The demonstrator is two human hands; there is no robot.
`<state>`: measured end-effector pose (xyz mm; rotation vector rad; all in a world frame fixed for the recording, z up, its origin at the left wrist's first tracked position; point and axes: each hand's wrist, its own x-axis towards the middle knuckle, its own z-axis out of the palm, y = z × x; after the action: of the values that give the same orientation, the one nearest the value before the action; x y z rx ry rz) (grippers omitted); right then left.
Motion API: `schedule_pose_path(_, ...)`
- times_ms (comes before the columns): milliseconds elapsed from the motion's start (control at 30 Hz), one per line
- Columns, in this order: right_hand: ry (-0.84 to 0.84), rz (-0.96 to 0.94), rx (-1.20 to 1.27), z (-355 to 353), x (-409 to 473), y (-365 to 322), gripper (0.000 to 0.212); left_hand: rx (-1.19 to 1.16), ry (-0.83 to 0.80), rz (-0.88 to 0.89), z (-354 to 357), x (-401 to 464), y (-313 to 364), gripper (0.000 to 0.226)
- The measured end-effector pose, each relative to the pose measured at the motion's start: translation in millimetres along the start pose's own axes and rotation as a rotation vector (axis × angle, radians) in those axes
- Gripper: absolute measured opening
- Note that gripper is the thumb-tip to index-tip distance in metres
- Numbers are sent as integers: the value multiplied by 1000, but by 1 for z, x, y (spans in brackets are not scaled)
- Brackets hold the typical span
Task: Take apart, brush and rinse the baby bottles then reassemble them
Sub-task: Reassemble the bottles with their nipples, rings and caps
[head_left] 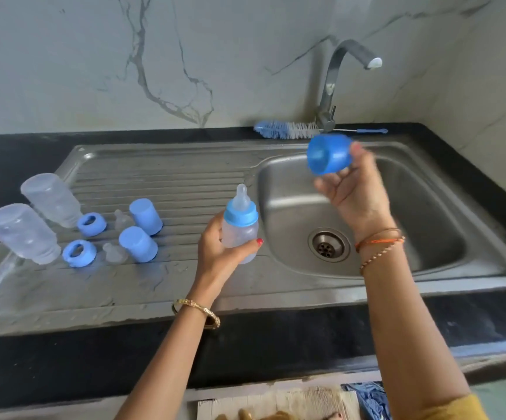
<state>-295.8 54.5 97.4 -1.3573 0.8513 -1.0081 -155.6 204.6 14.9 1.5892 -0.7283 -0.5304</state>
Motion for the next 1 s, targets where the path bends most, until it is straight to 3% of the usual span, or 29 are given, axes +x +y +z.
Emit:
schedule_pose_path(100, 5, -37, -1090, 2, 1, 50, 27, -22, -12, 2, 4, -3, -6, 55)
schedule_pose_path(133, 24, -81, -1178, 1, -2, 58, 30, -26, -14, 11, 5, -4, -8, 56)
schedule_pose_path(233, 76, -75, -871, -1, -3, 51, 40, -6, -7, 27, 11, -4, -11, 53)
schedule_pose_path(367, 12, -208, -789, 0, -5, 42, 41, 27, -8, 50, 17, -6, -15, 49)
schedule_pose_path(500, 21, -87, -498, 4, -8, 42, 39, 72, 19, 89, 19, -8, -21, 51)
schedule_pose_path(600, 18, -14, -224, 15, -15, 39, 30, 64, 9, 90, 16, -9, -25, 55)
schedule_pose_path(700, -39, -66, -53, 30, -26, 26, 17, 46, -5, 76, 15, -9, -25, 55)
schedule_pose_path(833, -223, -250, -131, 47, -41, 18, 27, 62, -13, 50, 15, -9, -22, 51)
schedule_pose_path(1000, -412, -437, -531, 63, -54, 27, 42, 115, -52, 56, 12, -11, -20, 52)
